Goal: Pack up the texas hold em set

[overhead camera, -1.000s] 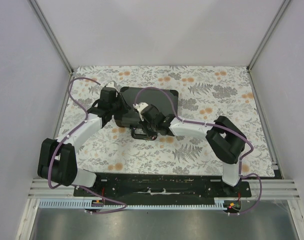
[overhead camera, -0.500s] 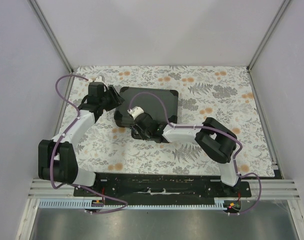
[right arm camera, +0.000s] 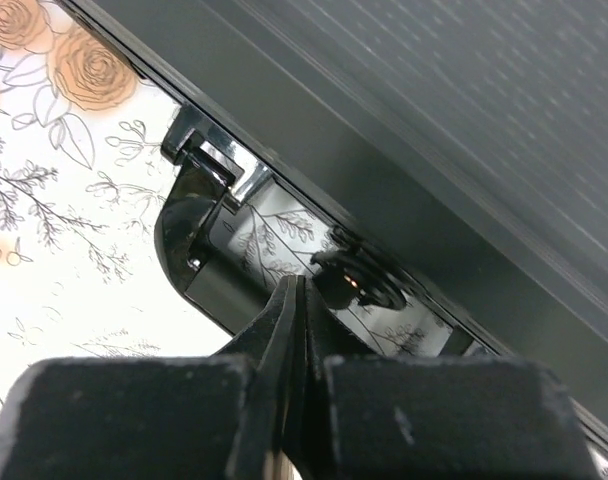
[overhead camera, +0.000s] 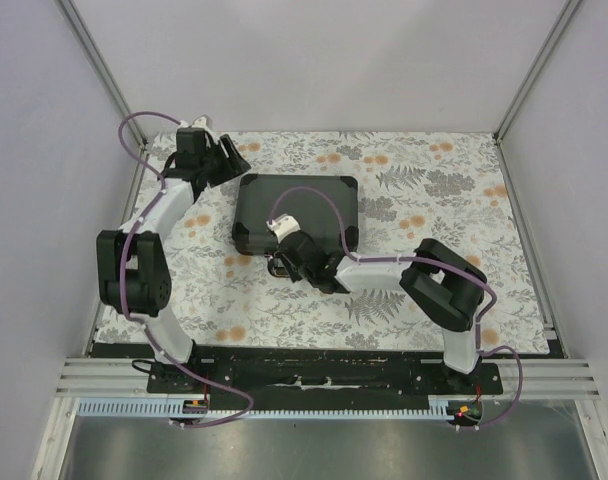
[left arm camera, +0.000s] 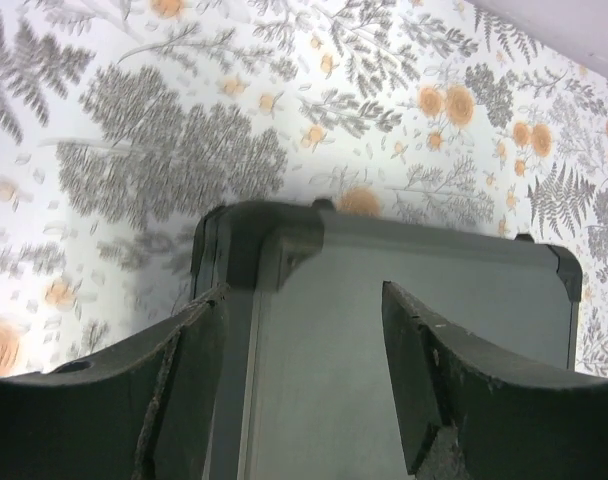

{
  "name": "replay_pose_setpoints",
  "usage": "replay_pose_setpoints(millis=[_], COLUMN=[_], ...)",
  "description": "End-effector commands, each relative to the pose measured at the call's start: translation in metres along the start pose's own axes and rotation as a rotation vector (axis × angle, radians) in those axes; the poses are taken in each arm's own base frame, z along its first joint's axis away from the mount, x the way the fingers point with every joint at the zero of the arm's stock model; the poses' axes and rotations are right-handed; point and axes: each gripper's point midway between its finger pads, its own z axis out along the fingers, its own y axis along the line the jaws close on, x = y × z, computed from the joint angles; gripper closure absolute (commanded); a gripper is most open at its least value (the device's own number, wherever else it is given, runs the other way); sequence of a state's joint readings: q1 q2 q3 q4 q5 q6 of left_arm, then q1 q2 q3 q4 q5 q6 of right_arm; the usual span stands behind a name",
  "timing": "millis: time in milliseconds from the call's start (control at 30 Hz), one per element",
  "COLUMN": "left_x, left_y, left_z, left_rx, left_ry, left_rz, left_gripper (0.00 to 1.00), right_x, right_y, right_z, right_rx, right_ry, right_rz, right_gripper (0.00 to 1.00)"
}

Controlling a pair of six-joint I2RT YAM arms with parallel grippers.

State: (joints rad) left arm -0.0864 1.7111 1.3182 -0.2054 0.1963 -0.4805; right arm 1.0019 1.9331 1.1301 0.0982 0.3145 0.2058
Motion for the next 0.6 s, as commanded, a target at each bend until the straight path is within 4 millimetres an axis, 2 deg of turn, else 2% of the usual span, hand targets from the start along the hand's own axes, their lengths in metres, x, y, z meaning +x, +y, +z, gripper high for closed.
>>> replay_pose_setpoints(millis=[0,100,300,433,567], left_x=[-0.024,-0.024,-0.025,-0.025,-0.018], left_y=[-0.016,-0.018,-0.02,-0.023,-0.02], left_z=[0.028,0.049,0.067,0.08,0.095], left_rx=[0.096,0.124,0.165,0.204,0.231], left_ry=[-0.008,0.019,0.03,0.029,0.086], left_rz=[0.086,0.099,0.132,0.192,0.232], left_gripper=[0.31,0.31,0.3,0.27,0.27], right_x=[0.034,0.052,0.074,0.063,0.033], right_y=[-0.038,-0.044,-0.058,-0.056,-0.055], right_z=[-0.016,-0.031,-0.054,-0.063,-0.072], right_rx=[0.106,0.105,0.102,0.083,0.063], right_ry=[0.101,0.153,0.178,0.148,0.085], right_rz=[-0.056,-0.065,0.006,0.033,0.069], right_gripper=[1.0,1.0,0.98,0.95,0.92])
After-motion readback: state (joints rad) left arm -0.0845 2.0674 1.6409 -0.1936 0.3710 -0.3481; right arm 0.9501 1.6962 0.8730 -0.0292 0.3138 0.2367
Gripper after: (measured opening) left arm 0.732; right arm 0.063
